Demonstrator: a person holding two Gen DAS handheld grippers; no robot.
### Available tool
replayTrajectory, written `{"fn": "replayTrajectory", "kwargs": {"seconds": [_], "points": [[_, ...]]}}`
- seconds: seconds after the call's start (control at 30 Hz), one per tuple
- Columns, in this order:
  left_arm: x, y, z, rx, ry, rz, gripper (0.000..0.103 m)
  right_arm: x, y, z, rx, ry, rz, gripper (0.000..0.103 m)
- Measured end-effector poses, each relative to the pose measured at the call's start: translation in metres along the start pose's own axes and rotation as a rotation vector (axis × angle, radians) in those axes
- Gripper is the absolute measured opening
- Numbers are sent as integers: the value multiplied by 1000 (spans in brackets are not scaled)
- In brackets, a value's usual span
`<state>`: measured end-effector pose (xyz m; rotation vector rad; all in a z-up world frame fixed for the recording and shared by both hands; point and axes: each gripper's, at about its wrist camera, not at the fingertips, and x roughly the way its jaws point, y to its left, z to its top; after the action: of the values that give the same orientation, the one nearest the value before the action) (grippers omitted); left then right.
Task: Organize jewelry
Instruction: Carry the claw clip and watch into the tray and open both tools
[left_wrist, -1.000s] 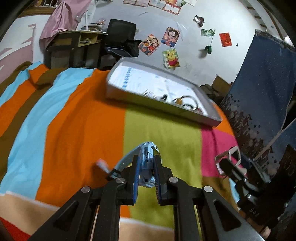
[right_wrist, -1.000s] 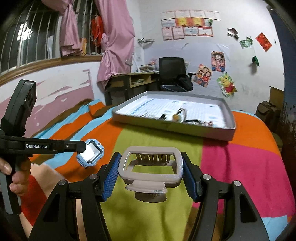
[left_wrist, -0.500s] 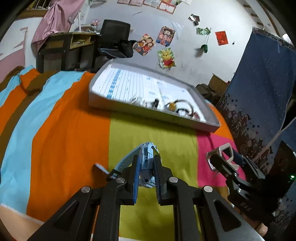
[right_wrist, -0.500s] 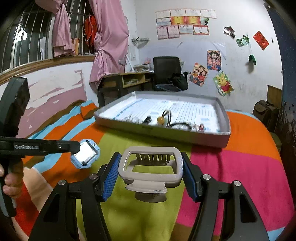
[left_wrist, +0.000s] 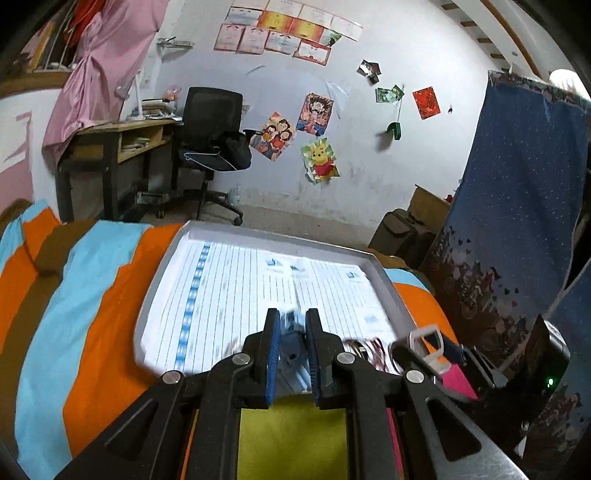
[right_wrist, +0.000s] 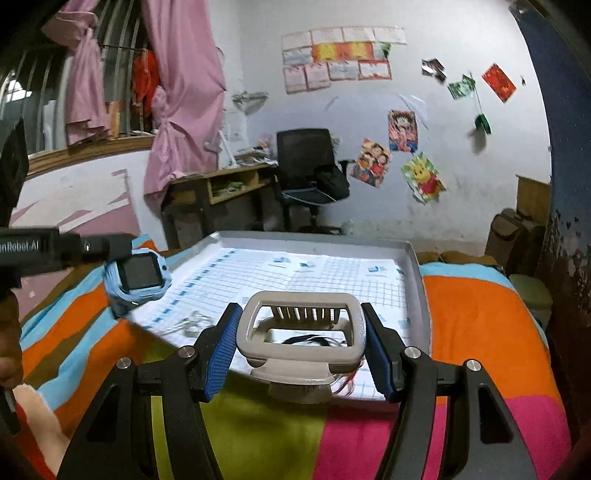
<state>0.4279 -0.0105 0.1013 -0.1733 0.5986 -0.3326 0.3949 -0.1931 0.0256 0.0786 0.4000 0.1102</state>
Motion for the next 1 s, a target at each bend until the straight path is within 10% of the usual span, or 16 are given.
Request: {"fn": "replayTrajectory", "kwargs": {"seconds": [0.37, 1.0], "points": [[67, 13, -29, -62, 59, 34, 1, 52, -7, -23, 5, 101, -25, 58], [15, 2, -35, -22, 14, 71, 5, -6, -14, -8, 42, 12, -52, 77]]}}
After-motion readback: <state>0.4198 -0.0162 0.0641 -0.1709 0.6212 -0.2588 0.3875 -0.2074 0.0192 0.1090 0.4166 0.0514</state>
